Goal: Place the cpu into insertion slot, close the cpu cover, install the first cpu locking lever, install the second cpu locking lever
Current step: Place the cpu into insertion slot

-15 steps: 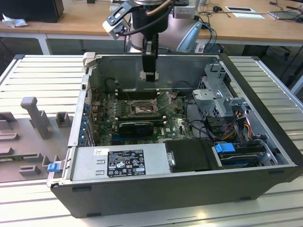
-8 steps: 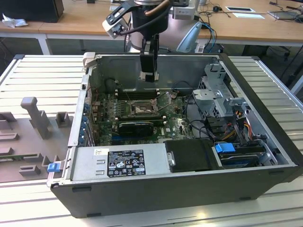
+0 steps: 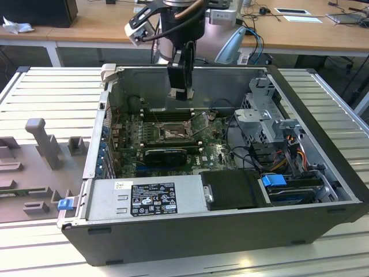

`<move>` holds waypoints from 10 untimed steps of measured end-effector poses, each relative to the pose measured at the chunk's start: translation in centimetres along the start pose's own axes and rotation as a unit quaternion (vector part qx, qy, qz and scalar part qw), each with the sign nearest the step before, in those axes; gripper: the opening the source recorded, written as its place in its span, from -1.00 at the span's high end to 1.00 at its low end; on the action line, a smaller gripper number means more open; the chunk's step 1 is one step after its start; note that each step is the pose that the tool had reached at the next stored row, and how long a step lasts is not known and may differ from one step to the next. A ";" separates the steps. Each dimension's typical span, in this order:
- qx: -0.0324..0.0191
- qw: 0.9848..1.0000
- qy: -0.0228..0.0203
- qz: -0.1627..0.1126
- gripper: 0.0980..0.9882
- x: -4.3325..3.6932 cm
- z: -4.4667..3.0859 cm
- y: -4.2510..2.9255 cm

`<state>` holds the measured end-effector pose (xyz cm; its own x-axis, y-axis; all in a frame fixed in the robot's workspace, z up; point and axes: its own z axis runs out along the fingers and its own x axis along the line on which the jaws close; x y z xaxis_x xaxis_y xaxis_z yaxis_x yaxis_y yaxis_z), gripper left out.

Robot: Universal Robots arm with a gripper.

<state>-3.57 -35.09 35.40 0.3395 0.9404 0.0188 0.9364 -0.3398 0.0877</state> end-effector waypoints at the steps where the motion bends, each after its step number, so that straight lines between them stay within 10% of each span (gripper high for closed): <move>1: 0.000 1.000 0.000 0.004 0.04 0.00 0.00 0.00; 10: -0.001 0.999 -0.005 0.052 0.04 0.00 0.05 0.00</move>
<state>-3.57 -35.09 35.35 0.4350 0.9002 0.0188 0.8962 -0.4349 0.0877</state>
